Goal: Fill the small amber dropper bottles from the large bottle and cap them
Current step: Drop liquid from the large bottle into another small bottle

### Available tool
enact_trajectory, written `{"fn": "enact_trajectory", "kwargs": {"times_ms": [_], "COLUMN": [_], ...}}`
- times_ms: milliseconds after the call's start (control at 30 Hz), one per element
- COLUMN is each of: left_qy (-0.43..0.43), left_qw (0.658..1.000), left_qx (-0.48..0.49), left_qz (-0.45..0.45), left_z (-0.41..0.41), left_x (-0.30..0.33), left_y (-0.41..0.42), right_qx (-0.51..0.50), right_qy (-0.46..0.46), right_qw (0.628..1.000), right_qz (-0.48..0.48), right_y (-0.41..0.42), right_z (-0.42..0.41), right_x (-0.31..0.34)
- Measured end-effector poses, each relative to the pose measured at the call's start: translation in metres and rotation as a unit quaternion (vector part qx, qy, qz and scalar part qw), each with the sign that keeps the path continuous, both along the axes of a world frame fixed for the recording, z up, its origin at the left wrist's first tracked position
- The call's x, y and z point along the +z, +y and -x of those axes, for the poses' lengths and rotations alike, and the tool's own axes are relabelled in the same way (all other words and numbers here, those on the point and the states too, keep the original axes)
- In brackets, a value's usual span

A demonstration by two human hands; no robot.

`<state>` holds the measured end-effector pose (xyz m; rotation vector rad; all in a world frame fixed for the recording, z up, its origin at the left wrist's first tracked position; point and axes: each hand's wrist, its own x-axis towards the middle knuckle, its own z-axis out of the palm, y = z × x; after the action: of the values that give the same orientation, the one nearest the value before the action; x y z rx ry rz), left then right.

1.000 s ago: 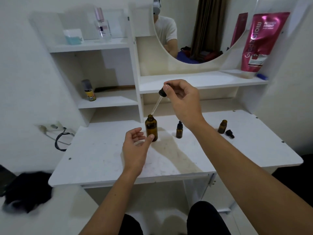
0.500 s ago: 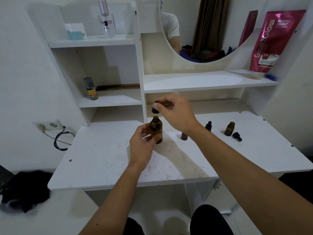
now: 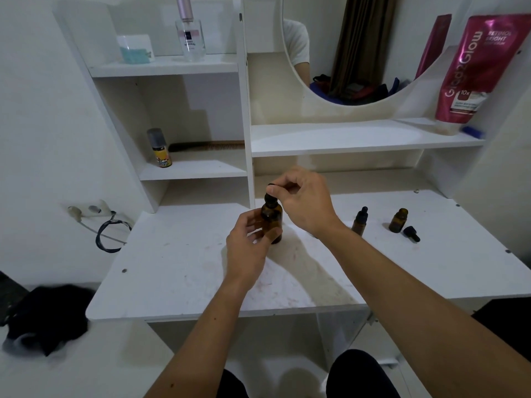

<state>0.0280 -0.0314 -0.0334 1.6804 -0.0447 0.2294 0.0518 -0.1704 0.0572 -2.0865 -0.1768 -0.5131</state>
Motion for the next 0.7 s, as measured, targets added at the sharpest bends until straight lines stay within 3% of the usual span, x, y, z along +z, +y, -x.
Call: {"fn": "enact_trajectory", "kwargs": {"times_ms": [433, 700], "left_qy": [0.0, 0.015], "left_qw": [0.999, 0.998], "left_qx": [0.004, 0.023], "left_qz": [-0.033, -0.056], "left_z": [0.004, 0.007], "left_x": [0.002, 0.007], "left_y": [-0.003, -0.009], "right_qx": [0.02, 0.011], "right_qy": [0.019, -0.06], "right_qw": [1.0, 0.995], "right_qz": [0.002, -0.082], "right_y": [-0.004, -0.009], "right_z": [0.011, 0.023], "right_x": [0.009, 0.041]}}
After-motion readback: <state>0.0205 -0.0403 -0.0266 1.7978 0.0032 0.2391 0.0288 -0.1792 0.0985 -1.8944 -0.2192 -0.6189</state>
